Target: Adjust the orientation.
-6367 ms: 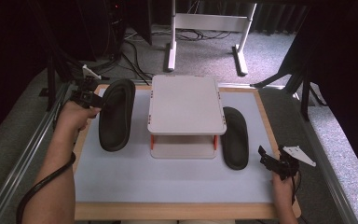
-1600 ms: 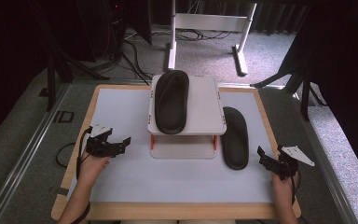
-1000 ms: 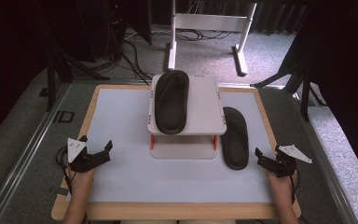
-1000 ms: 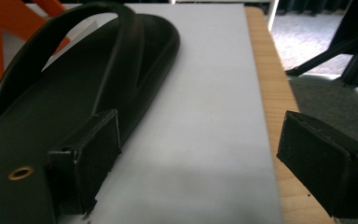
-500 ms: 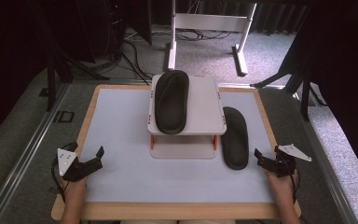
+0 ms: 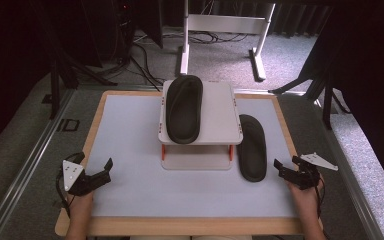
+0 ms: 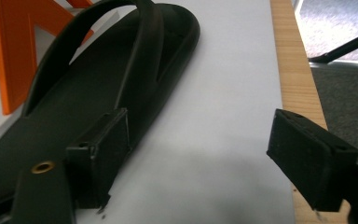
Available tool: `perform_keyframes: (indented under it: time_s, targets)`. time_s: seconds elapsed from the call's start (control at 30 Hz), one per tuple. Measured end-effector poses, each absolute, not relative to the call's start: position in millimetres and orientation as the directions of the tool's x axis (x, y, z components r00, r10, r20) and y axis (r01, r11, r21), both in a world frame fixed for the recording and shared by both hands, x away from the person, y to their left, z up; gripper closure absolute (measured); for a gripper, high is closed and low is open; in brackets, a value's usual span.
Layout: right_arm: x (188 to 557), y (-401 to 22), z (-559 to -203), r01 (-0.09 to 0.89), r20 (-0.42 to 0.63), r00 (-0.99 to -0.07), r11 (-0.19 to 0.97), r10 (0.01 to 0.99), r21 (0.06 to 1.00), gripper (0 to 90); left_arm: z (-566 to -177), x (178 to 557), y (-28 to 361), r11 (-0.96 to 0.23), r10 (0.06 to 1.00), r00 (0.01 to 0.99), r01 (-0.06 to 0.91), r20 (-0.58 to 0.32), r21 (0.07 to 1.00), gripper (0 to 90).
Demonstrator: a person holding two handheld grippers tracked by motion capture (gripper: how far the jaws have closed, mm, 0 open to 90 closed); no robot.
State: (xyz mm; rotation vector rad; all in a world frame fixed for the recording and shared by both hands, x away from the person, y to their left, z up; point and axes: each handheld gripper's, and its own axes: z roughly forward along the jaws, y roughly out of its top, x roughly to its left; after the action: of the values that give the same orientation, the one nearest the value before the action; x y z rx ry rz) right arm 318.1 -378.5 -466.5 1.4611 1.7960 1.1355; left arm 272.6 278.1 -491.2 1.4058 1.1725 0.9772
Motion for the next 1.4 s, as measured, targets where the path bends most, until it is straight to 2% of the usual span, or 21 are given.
perform_keyframes:
  time_s: [0.3,0.67,1.0,1.07,1.23,1.4]
  targets:
    - [327,-380,-453,0.533,0.131,-0.287,0.044,0.949,0.845,21.4,-491,273,279,-0.008,0.979,0.203,0.157,-0.024,0.988,0.6]
    - [342,-368,-436,0.543,0.109,-0.33,0.094,0.938,0.834,23.5,-491,272,278,-0.013,0.978,0.206,0.154,-0.019,0.988,0.6]
    - [363,-358,-427,0.571,0.088,-0.358,0.144,0.93,0.808,23.8,-491,272,276,-0.027,0.979,0.202,0.152,-0.005,0.988,0.6]
    - [371,-355,-426,0.59,0.091,-0.377,0.164,0.922,0.79,27.7,-491,272,276,-0.029,0.979,0.203,0.152,-0.003,0.988,0.6]
    - [379,-352,-424,0.605,0.082,-0.387,0.186,0.918,0.774,27.6,-491,272,276,-0.027,0.979,0.205,0.151,-0.005,0.988,0.6]
    - [401,-348,-420,0.643,0.083,-0.399,0.215,0.913,0.736,27.8,-491,272,277,-0.025,0.977,0.211,0.151,-0.008,0.988,0.6]
